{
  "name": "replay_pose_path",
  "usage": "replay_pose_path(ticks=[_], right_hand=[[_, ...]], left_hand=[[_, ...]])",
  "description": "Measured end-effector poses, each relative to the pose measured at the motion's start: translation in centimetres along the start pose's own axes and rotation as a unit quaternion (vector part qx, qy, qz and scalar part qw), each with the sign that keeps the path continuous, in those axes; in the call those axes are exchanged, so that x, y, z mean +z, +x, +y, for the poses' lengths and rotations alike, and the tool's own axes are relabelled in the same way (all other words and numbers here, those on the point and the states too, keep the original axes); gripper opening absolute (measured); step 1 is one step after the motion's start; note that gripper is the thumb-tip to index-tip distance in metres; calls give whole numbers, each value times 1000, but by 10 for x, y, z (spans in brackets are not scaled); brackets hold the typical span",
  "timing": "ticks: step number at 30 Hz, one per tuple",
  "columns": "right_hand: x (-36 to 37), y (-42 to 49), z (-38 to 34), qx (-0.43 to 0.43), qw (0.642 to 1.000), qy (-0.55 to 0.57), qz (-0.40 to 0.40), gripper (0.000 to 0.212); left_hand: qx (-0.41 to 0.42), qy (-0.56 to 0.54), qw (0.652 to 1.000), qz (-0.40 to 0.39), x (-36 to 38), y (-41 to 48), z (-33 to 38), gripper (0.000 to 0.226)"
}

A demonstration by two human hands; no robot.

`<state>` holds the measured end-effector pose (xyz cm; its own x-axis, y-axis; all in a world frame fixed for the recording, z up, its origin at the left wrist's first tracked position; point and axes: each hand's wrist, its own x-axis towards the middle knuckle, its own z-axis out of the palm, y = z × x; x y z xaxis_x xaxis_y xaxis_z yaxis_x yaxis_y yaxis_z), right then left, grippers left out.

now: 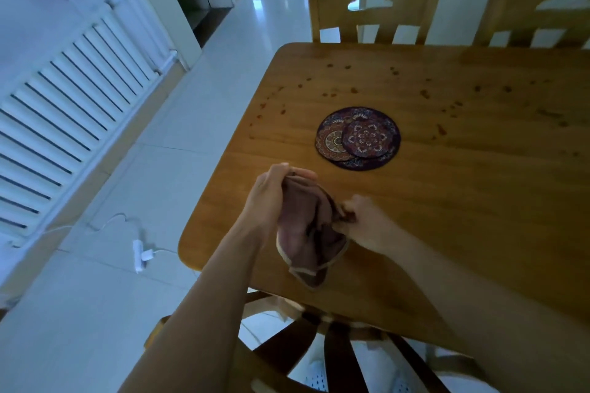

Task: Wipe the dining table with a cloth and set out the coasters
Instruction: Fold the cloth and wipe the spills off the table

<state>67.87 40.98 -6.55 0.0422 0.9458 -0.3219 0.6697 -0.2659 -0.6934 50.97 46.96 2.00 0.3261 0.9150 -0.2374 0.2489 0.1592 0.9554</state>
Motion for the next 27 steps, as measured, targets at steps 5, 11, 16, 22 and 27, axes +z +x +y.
replay_pose_path(ticks=[5, 11, 16, 22, 27], right_hand=[[-39, -23, 10, 134, 937, 313, 72, 18], [-77, -29, 6, 155, 876, 431, 151, 18], [-112, -32, -8, 88, 899, 342, 259, 17], [-158, -40, -28, 2, 875, 364, 318, 24], [-177, -55, -28, -61, 893, 304, 328, 27]], left_hand=[[15, -18, 1000, 9, -5, 14, 23, 50], [-20, 180, 981, -66, 4, 27, 20, 57], [9, 234, 972, 23, 13, 35, 35, 54], [113, 157, 970, 147, 17, 43, 70, 49], [177, 107, 971, 121, 20, 31, 66, 53]])
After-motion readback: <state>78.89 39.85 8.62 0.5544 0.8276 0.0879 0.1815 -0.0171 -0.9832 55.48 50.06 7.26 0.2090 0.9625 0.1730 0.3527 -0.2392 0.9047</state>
